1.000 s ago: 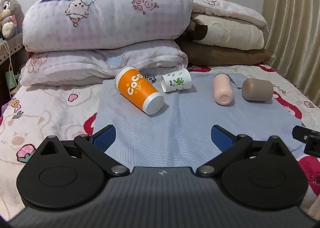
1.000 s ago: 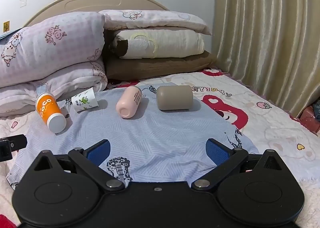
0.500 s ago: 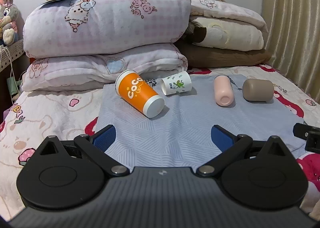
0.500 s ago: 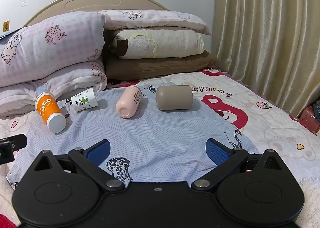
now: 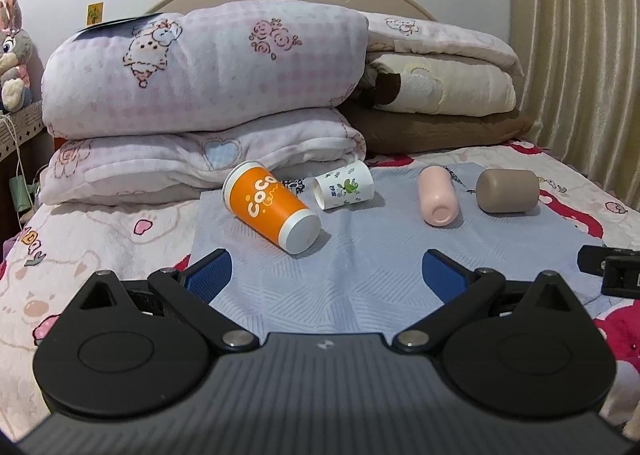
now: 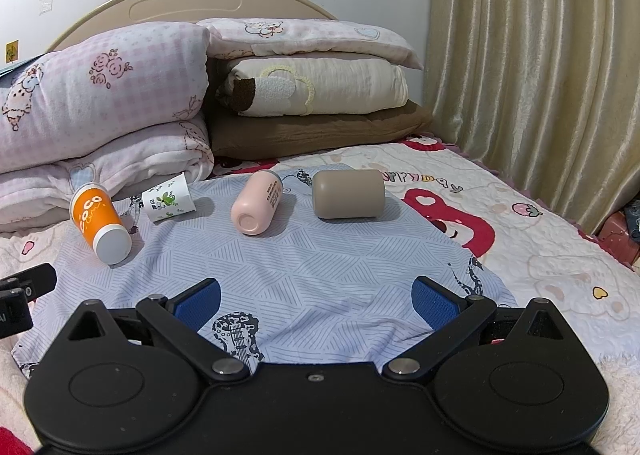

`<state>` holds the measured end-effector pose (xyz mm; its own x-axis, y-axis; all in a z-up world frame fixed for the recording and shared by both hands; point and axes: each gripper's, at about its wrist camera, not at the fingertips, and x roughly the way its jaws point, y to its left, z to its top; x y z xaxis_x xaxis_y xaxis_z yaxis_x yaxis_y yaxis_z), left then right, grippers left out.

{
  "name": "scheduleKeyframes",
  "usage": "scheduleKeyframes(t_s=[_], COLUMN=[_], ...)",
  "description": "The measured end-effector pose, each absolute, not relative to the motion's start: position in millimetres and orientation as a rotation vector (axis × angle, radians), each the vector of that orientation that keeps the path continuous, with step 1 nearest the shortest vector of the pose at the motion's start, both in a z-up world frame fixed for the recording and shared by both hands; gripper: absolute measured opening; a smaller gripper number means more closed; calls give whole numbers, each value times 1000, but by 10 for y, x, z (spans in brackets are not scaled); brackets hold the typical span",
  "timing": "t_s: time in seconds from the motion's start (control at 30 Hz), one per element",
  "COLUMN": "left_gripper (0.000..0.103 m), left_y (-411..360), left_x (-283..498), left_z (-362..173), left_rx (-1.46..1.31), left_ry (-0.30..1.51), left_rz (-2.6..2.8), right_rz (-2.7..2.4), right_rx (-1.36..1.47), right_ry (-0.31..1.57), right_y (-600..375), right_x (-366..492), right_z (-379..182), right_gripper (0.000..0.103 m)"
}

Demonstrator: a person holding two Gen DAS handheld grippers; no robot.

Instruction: Flip cup upright

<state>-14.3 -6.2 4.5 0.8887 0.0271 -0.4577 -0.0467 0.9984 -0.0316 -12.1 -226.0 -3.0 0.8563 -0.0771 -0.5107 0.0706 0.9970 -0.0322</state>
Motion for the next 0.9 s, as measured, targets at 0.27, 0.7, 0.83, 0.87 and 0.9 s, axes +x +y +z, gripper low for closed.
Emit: scheduleKeyframes(t_s=[0.27,0.7,0.83,0.87,0.9], left_gripper=[103,103,103,103,103], left_y=[-63,-38,-36,-32,-29], left_x=[-132,-120,-124,-126,-127], left_z=[31,-6,-8,-16,-25], left_rx=[-41,-65,-64,-64,-65], left_ry=[478,489,489,491,493], left_rz=[31,36,35,35,35], right_rz=[-77,-78,-73,-72,-72], right_rx=[-13,-15,-14,-15,-18], right_ry=[538,538,517,512,506], right_y=[-2276,-2254,-2271,-2261,-2256], right_x=[-131,-115,-157,-160,-168], right_z=[-39,-27,-57,-58,-57], right_gripper=[103,103,103,103,103])
